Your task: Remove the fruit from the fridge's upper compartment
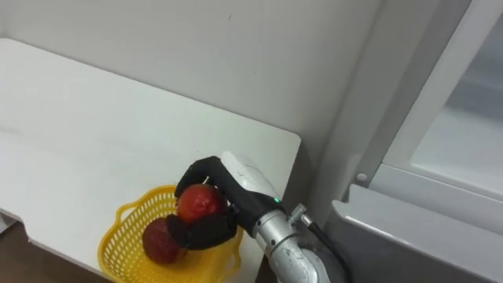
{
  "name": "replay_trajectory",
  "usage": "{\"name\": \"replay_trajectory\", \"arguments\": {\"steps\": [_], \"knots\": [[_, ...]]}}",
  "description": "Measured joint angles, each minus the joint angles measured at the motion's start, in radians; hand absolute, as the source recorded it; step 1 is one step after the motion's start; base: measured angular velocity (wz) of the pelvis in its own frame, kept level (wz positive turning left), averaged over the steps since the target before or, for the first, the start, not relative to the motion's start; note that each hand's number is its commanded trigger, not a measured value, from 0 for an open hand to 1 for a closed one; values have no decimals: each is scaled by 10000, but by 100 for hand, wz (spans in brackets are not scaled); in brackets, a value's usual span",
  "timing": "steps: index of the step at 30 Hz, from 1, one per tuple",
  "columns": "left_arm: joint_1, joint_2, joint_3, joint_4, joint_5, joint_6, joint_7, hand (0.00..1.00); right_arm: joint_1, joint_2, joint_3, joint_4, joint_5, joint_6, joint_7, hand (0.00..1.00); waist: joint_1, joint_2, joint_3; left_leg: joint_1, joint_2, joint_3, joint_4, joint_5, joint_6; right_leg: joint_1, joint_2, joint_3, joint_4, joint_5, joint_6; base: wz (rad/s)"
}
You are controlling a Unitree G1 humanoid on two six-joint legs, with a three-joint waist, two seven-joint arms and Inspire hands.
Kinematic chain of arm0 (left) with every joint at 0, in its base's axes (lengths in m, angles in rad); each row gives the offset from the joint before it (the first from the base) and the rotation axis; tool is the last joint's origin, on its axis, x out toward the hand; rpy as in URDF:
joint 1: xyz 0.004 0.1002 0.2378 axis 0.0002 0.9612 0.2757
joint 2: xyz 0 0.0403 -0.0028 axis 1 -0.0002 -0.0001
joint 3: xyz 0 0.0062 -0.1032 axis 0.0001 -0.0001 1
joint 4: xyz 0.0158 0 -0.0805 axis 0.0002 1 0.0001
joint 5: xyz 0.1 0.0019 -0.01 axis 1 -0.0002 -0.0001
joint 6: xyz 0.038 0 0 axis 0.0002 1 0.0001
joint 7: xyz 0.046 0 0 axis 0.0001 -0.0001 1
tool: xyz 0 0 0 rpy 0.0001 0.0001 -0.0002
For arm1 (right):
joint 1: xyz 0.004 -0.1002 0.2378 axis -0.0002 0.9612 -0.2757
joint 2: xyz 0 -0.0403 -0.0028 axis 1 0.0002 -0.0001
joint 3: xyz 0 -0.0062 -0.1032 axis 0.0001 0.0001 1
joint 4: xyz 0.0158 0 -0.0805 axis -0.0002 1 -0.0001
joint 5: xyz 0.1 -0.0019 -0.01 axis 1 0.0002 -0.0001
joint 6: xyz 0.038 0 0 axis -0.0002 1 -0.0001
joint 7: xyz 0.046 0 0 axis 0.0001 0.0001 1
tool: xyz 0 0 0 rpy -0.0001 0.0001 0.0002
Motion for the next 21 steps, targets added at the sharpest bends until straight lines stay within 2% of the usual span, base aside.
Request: {"name": "replay_trajectory", "arguments": {"steps": [5,6,7,8,9,10,21], "knots": [[-10,-23,-24,21,-2,9,32,0,-6,75,-2,829,-7,-226,-39,100,8,13,13,-22,-52,-106,82,20,16,69,-63,-99,2,-4,20,7],[-19,-26,-26,26,-1,10,33,0,-5,102,6,987,-64,-226,-38,95,9,13,14,-35,-58,-133,104,22,17,72,-71,-118,3,-4,21,6],[-28,-26,-26,53,-1,20,33,0,-5,149,6,1128,-162,-241,-39,95,11,16,15,-46,-60,-142,122,22,17,74,-72,-125,4,-5,21,4],[-28,-29,-26,53,-1,22,34,0,-5,175,6,1217,-196,-268,-39,52,11,16,16,-50,-61,-144,126,22,17,73,-72,-127,4,-5,21,0],[-28,-45,-26,53,-1,22,41,0,-3,213,7,1348,-264,-313,-38,22,13,21,22,-60,-62,-149,134,22,17,72,-73,-133,3,-5,22,0],[-29,-51,-26,55,-1,22,45,0,-3,246,7,1437,-309,-318,-38,0,14,27,25,-67,-62,-160,138,22,17,71,-74,-145,3,-5,22,0],[-32,-82,-26,83,4,32,118,0,6,282,12,1527,-343,-344,-88,0,24,41,35,-135,-57,-205,139,21,17,53,-87,-245,-8,-6,23,1]]}}
